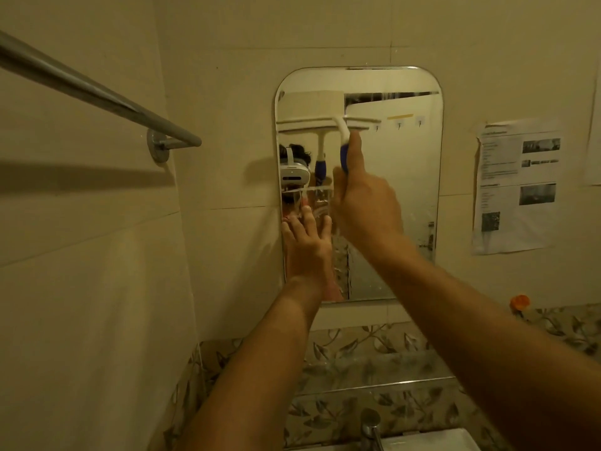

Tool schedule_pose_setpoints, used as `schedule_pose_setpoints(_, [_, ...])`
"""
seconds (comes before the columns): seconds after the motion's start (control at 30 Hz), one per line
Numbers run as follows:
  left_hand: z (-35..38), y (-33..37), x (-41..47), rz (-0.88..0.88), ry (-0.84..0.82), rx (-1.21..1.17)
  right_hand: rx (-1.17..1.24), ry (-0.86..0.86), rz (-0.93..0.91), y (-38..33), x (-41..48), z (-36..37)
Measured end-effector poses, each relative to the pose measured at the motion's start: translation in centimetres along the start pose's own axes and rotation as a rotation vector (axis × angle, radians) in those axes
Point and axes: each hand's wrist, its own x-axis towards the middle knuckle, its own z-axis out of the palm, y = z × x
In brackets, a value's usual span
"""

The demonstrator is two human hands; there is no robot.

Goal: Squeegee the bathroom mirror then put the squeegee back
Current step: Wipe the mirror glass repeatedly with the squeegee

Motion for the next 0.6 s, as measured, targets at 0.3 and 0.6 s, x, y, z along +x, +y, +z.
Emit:
schedule_pose_setpoints(0.3, [0.6, -0.1, 0.1, 0.032, 0.015, 0.026, -0.263, -0.023, -0.122, 0.0, 6.6, -0.9])
schedule_pose_setpoints(0.6, [1.5, 0.0, 0.2, 0.039, 0.075, -0.008, -0.268, -0.071, -0.060, 3.1, -0.1, 1.7])
